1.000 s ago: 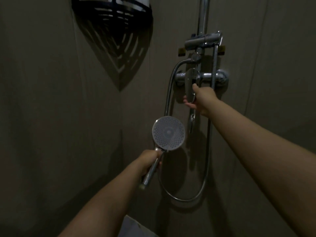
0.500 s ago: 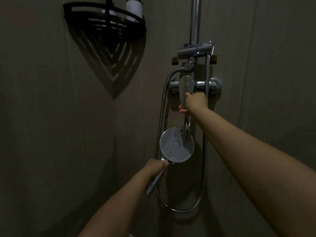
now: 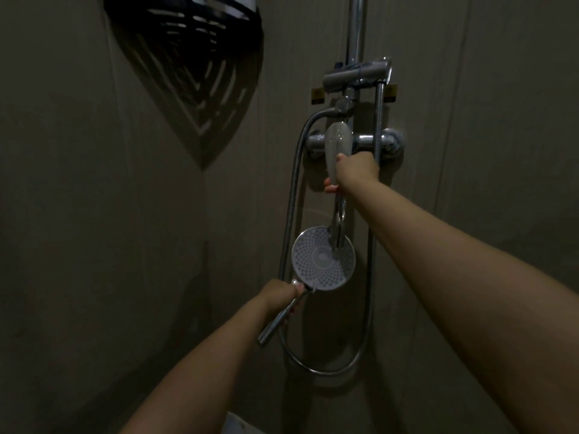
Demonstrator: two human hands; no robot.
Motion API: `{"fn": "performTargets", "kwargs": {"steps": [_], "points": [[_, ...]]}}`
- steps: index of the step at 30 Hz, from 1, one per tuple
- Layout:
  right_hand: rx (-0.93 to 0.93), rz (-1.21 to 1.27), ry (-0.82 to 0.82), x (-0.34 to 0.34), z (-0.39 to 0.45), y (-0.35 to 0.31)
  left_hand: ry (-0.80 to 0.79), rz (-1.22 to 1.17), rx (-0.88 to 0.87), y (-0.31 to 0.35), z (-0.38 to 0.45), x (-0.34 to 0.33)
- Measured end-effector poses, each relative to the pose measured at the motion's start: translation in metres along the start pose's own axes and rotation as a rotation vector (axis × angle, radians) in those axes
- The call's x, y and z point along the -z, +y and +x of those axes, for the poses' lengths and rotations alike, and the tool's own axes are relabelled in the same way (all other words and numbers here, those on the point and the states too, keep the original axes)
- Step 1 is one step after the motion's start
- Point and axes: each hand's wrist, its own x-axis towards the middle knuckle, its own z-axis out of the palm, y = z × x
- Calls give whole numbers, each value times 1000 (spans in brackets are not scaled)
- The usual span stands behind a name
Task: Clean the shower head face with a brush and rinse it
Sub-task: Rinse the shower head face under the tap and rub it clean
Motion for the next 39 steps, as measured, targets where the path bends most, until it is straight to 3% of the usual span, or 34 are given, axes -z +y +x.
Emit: {"fn": "performTargets", "kwargs": {"steps": [9, 12, 15, 17, 20, 22, 27, 30, 32, 35, 39], "points": [[32, 88, -34, 3, 3, 10, 4, 6, 13, -2, 1, 8], [179, 27, 0, 15, -2, 55, 62, 71, -12, -3, 4, 12], [157, -215, 93, 28, -17, 126, 62, 173, -19, -2, 3, 18], [48, -338, 7, 29, -21, 162, 48, 268, -12, 0, 3, 23], [-20, -193, -226, 21, -24, 178, -16, 396, 11, 3, 8, 27], [-24, -132, -193, 15, -25, 173, -23, 464, -2, 3, 12, 28], [-106, -95, 56, -1, -11, 173, 415, 804, -277, 1, 19, 18], [-223, -46, 117, -3, -11, 181, 546, 935, -529, -6, 18, 2], [-301, -34, 153, -3, -11, 189, 447, 923, -624, -8, 17, -6], [-419, 63, 184, -4, -15, 196, 232, 1010, -591, -10, 15, -21], [-537, 338, 123, -3, -22, 203, 267, 1366, -659, -3, 15, -22]]}}
